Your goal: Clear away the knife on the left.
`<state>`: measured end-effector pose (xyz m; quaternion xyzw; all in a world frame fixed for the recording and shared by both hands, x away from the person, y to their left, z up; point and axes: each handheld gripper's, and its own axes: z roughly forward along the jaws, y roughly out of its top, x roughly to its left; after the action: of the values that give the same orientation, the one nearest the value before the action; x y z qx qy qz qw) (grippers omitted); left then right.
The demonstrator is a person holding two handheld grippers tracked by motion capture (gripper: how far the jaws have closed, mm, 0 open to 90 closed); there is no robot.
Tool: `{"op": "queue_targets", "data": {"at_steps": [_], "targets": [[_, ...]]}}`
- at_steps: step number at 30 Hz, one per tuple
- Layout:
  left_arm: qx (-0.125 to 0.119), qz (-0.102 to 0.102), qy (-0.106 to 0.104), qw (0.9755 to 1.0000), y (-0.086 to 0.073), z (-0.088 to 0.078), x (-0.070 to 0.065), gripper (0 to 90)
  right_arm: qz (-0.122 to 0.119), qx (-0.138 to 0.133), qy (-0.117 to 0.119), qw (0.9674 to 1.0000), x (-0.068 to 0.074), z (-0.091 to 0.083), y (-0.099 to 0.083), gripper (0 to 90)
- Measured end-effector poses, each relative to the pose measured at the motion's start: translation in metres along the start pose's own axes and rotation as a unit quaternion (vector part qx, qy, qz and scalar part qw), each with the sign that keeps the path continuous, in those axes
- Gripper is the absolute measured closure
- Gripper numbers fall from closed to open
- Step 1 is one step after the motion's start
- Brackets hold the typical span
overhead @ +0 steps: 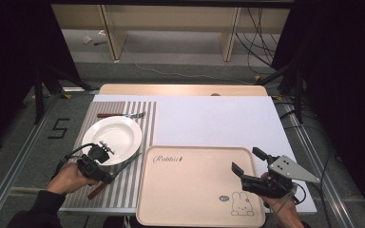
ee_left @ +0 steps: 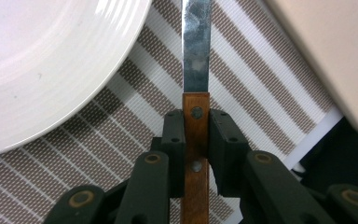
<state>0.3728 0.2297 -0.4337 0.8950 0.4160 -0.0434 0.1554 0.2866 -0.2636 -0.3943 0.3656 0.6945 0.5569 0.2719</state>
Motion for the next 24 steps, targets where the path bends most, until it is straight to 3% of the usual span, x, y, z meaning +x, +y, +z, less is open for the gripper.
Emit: {"op": "queue_targets", "data": {"at_steps": [2,4,5,6,7,10,11,14,19,24], "targets": [[-0.010,-0.005,-0.008,0.9999,0.001,-0.001,-0.001,77.1,-0.001,0.000,0.000,1.0000,0.000,0.000,0.000,14.3],[-0.035,-0.008,-0.012,0.9993,0.002,-0.004,-0.003,77.1,-0.001,-0.001,0.000,1.0000,0.000,0.000,0.000,14.3],[-0.064,-0.017,-0.017,0.9976,0.004,-0.008,-0.005,77.1,-0.001,-0.001,0.000,1.0000,0.000,0.000,0.000,14.3],[-0.064,-0.017,-0.017,0.9976,0.004,-0.008,-0.005,77.1,-0.001,-0.001,0.000,1.0000,0.000,0.000,0.000,14.3],[-0.092,-0.026,-0.026,0.9951,0.006,-0.013,-0.007,77.1,-0.001,-0.001,0.000,1.0000,0.000,0.000,0.000,14.4],[-0.117,-0.028,-0.036,0.9921,0.009,-0.016,-0.014,77.1,-0.001,-0.001,0.000,1.0000,0.000,0.000,0.000,14.3],[-0.119,-0.024,-0.048,0.9915,0.010,-0.016,-0.016,77.1,-0.001,-0.001,0.000,1.0000,0.000,0.000,0.000,14.4],[-0.130,-0.025,-0.054,0.9897,0.013,-0.016,-0.023,77.1,-0.002,0.000,-0.001,1.0000,0.000,0.000,0.000,14.4],[-0.139,-0.004,-0.079,0.9871,0.022,-0.011,-0.044,77.1,-0.002,0.000,-0.001,1.0000,0.000,0.000,0.000,14.5],[-0.135,0.006,-0.096,0.9862,0.029,-0.005,-0.056,77.1,-0.001,0.001,-0.001,1.0000,0.000,0.000,0.000,14.5]]}}
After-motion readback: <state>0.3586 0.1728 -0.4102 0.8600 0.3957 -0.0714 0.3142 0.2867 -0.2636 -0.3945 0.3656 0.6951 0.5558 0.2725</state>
